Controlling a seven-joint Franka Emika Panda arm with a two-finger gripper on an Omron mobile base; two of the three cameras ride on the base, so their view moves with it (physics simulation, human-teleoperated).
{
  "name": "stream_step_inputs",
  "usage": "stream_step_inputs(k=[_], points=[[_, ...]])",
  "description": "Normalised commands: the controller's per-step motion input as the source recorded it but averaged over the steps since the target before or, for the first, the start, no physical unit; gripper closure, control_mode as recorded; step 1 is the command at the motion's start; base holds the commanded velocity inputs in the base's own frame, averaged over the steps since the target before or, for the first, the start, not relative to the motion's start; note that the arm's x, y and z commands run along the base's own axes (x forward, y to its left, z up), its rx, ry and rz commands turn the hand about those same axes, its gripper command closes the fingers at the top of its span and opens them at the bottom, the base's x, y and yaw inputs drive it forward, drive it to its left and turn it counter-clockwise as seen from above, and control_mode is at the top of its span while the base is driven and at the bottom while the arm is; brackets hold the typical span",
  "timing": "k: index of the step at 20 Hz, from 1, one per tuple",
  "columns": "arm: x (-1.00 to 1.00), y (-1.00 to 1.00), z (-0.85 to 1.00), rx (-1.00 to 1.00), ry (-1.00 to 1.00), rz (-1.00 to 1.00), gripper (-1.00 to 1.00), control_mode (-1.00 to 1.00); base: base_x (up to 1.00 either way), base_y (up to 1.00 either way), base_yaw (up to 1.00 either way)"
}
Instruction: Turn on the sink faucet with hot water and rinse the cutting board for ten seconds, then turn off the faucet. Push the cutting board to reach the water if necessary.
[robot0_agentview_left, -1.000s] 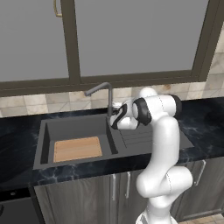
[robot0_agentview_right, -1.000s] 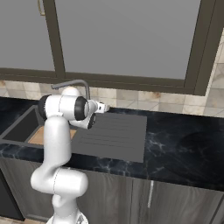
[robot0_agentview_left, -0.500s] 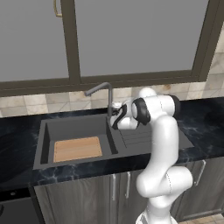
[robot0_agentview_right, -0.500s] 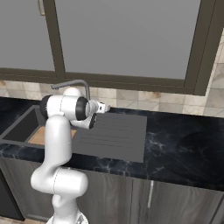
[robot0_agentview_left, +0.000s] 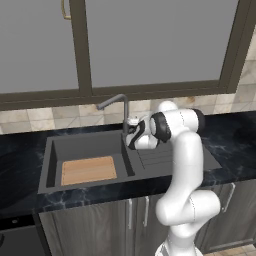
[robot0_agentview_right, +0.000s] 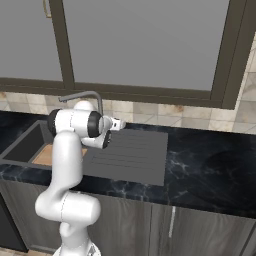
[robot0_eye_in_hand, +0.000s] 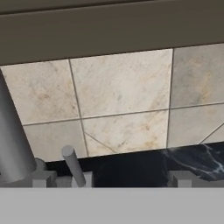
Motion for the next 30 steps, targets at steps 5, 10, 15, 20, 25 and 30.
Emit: stream_step_inputs(k=[5,10,15,20,25,30], points=[[0.1,0.0,-0.01,0.0,0.0,0.0,-1.0,-1.0,0.0,0.0,0.0],[0.09,0.01,0.0,0.0,0.0,0.0,-1.0,-1.0,0.0,0.0,0.0],[0.08,0.04,-0.01,0.0,0.0,0.0,-1.0,-1.0,0.0,0.0,0.0],[0.08,0.11,-0.01,0.0,0.0,0.0,-1.0,-1.0,0.0,0.0,0.0],[0.04,0.06,-0.01,0.0,0.0,0.0,-1.0,-1.0,0.0,0.0,0.0],[0.12,0.0,-0.01,0.0,0.0,0.0,-1.0,-1.0,0.0,0.0,0.0]])
